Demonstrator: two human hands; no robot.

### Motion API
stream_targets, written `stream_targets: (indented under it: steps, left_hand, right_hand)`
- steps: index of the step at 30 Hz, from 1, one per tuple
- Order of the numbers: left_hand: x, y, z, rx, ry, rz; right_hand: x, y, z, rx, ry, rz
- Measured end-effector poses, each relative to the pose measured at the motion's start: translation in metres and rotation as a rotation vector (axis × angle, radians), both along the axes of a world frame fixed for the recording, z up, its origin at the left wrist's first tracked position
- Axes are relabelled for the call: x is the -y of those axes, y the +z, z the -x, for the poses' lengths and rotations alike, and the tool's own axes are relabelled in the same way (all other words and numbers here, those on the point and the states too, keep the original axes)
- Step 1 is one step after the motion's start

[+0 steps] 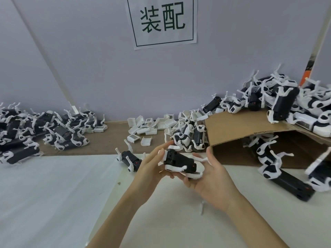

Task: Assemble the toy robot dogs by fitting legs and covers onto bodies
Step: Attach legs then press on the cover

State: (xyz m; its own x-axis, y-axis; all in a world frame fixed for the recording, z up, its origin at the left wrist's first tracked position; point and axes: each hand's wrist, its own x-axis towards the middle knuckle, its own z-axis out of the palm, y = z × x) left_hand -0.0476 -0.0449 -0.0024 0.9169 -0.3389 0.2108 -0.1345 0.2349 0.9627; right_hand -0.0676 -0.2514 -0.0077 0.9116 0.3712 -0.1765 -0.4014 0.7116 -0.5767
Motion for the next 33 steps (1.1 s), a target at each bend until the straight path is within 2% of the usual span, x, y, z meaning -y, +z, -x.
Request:
stream_targets:
  steps: [8, 15, 20, 23, 27, 30, 33]
  left_hand:
    - [0.007, 0.003, 0.008, -0.006, -0.018, -0.005]
    - [0.009, 0.012, 0.012, 0.109, 0.037, 0.028]
    - [0.025, 0.015, 0.026, 0.278, 0.208, -0.142]
    - [0.03, 0.018, 0.029, 0.297, 0.277, -0.133]
    - [0.029, 0.018, 0.028, 0.295, 0.306, -0.109]
    - [0.025, 0.013, 0.021, 0.285, 0.343, -0.132]
    - [0.019, 0.007, 0.01, 0.086, 0.395, -0.132]
  right_hand:
    - [0.002, -0.008, -0.003, -0.145, -0.169, -0.082]
    - [0.002, 0.0, 0.001, -0.125, 0.14, 0.132]
    - [-0.008, -0.006, 0.004, -0.17, 0.175, 0.049]
    - [-0.01, -0.009, 0.005, -0.22, 0.201, -0.007]
    - [-0.011, -0.011, 0.004, -0.233, 0.158, -0.024]
    - [-0.012, -0.009, 0.003, -0.176, 0.019, -0.09]
    - [-0.01, -0.007, -0.002, -0.047, -0.163, -0.098]
